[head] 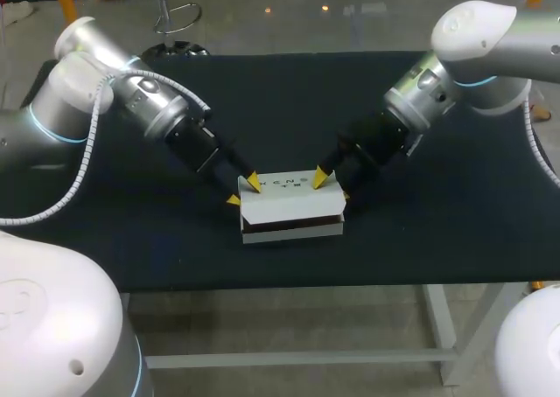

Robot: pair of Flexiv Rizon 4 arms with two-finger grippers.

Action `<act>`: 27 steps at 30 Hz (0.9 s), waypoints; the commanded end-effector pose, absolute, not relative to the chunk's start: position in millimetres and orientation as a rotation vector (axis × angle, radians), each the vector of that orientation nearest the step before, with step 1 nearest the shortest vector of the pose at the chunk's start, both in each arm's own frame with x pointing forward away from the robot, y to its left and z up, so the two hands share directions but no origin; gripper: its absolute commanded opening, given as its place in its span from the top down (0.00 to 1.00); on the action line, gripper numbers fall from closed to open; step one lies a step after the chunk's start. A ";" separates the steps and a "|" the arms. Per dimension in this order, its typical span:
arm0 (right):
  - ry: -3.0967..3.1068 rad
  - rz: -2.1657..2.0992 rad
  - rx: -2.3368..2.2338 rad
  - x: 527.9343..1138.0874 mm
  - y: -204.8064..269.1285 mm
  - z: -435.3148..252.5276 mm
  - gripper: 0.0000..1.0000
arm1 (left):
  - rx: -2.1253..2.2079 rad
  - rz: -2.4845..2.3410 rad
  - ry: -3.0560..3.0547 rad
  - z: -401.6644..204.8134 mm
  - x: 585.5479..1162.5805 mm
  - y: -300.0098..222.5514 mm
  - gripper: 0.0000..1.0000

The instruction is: Assemble the packaging by folding the flat box into shape, placing the metal phone stand inside, and closing the box properly

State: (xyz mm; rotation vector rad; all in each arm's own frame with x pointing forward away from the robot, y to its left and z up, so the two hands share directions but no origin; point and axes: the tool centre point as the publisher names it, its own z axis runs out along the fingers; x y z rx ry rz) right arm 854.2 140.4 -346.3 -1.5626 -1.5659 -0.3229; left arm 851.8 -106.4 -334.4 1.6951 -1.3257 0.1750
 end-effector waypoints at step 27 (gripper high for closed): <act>-1.574 -0.299 -1.561 858.2 138.0 -354.2 0.41 | 1.834 0.233 -1.442 -309.7 840.1 -84.5 0.43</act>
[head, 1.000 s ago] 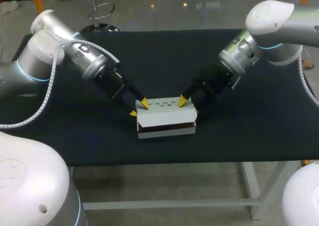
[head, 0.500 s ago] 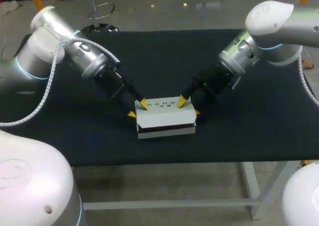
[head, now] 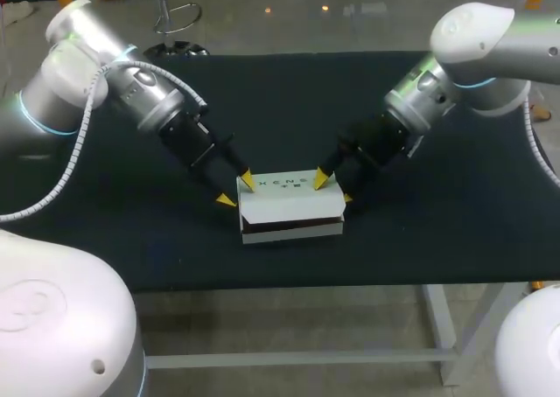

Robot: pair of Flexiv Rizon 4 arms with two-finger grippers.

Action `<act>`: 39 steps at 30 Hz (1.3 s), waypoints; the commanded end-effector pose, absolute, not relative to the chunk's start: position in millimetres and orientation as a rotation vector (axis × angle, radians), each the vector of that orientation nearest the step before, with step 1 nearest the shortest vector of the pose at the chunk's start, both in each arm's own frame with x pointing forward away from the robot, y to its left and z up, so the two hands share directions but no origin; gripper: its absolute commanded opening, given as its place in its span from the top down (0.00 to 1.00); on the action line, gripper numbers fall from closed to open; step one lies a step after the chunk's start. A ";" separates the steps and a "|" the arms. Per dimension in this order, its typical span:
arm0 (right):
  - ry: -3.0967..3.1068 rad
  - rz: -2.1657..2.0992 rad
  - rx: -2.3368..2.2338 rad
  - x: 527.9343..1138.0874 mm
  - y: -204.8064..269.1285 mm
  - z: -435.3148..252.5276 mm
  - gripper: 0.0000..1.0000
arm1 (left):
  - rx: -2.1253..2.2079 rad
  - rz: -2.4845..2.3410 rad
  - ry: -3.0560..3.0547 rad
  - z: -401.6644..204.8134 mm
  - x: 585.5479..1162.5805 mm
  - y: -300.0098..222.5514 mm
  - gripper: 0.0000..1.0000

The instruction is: Assemble the packaging by folding the flat box into shape, placing the metal phone stand inside, and closing the box properly

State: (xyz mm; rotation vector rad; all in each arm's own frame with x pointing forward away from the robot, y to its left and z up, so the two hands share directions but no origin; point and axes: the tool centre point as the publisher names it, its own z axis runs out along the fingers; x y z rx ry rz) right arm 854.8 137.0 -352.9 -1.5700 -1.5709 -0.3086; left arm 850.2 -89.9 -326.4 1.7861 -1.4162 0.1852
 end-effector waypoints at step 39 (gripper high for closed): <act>-1.580 -0.287 -1.562 860.8 138.7 -356.5 0.42 | 0.836 0.422 -2.808 -234.6 831.8 -109.0 0.00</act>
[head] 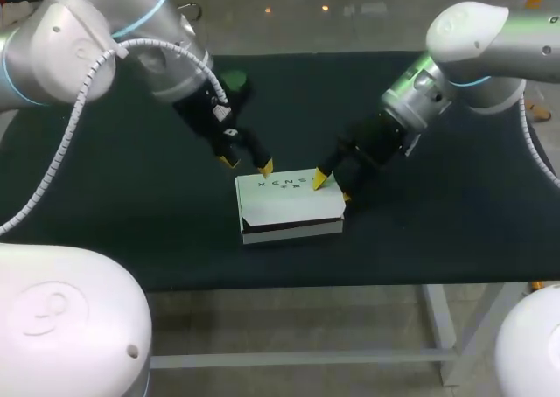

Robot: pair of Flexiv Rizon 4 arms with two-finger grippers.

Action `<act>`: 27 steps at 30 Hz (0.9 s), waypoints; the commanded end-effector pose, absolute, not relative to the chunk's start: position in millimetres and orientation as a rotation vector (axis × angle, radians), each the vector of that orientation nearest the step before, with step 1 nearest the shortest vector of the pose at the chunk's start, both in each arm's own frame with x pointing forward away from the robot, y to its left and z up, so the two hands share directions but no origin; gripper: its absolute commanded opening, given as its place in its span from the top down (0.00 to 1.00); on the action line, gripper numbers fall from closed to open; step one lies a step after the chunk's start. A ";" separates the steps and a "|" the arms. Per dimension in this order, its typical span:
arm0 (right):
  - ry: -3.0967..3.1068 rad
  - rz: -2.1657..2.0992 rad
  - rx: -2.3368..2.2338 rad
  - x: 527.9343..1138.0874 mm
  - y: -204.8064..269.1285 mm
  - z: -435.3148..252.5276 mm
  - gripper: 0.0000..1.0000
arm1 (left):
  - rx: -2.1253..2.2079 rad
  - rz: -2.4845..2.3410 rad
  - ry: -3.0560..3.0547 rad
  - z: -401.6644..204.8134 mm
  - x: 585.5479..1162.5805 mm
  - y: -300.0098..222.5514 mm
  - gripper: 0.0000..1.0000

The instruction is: Assemble the packaging by folding the flat box into shape, placing the metal phone stand inside, and closing the box properly

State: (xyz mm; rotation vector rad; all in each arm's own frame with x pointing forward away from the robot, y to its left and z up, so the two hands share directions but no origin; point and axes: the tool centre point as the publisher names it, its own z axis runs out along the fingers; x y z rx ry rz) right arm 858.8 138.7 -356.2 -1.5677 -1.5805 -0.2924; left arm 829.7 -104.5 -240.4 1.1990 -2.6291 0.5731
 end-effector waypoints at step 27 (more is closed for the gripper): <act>-1.580 -0.287 -1.562 860.8 138.7 -356.5 0.44 | 0.435 0.368 -3.064 -265.8 834.2 -122.1 0.00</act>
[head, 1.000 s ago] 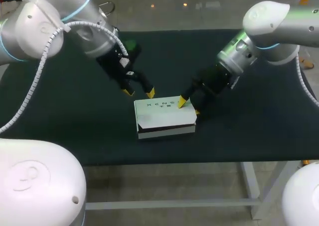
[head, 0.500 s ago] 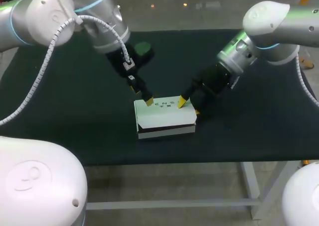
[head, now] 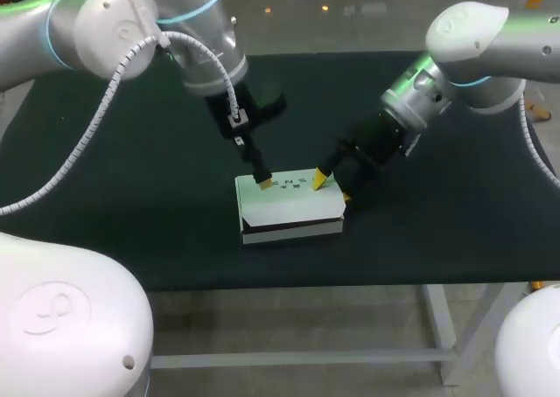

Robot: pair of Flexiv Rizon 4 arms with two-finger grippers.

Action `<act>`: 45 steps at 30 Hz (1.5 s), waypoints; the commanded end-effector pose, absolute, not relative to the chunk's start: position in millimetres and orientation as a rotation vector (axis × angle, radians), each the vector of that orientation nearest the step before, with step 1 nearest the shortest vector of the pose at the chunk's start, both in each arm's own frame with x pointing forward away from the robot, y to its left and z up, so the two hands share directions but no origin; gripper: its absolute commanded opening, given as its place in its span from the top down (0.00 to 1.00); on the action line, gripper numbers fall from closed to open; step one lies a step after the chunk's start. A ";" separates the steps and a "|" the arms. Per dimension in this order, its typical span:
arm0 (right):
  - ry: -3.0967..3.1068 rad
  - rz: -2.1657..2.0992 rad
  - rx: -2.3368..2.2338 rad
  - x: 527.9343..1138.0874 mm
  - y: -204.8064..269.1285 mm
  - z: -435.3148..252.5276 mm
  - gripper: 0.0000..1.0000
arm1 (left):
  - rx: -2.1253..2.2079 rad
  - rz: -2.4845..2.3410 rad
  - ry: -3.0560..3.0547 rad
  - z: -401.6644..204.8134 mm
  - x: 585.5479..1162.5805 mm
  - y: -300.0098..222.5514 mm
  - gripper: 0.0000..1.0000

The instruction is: Assemble the packaging by folding the flat box into shape, placing the metal phone stand inside, and closing the box properly

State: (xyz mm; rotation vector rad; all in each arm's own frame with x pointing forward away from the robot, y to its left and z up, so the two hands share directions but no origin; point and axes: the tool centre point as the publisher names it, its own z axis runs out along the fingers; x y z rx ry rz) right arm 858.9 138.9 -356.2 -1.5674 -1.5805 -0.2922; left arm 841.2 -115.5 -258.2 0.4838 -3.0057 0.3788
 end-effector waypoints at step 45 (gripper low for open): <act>-1.580 -0.287 -1.562 860.8 138.7 -356.5 0.48 | 0.258 0.280 -3.159 -319.7 834.3 -140.7 0.21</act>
